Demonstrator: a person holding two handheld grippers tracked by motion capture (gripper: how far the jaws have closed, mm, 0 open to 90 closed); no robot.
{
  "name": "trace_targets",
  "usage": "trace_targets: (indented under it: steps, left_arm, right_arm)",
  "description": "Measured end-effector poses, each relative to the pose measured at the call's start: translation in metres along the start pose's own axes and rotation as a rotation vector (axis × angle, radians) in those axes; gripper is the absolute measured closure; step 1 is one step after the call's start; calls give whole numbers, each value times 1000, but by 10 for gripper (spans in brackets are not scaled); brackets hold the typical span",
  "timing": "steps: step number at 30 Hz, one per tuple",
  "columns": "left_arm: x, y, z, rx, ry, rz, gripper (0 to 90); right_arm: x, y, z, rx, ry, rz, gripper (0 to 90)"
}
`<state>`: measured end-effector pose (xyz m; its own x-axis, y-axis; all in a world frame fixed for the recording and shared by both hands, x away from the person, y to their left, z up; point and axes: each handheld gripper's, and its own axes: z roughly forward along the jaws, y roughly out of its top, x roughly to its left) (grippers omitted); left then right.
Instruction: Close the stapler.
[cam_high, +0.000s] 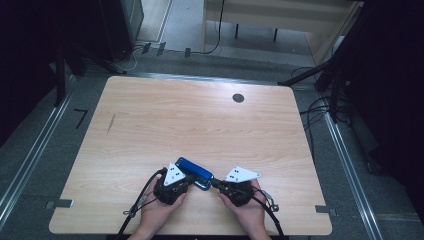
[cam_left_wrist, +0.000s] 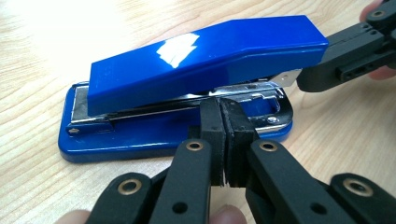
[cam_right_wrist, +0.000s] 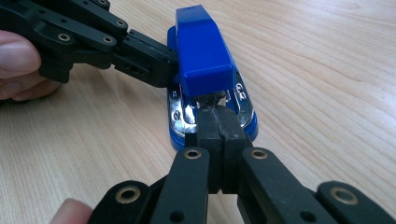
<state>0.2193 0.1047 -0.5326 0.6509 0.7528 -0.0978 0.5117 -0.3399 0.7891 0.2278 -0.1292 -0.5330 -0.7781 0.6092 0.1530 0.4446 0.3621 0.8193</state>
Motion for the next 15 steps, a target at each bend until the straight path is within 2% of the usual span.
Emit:
trace_targets:
  steps: [4,6,15]
  left_arm:
    - [4,1,2,10,-16,-31,887]
    - [3,1,2,12,-8,-25,891]
    - [2,1,3,12,-9,-26,900]
  right_arm:
    - [0,1,-1,-5,2,1,900]
    - [-1,2,-2,-22,8,-2,900]
    - [0,7,-5,-34,5,-12,900]
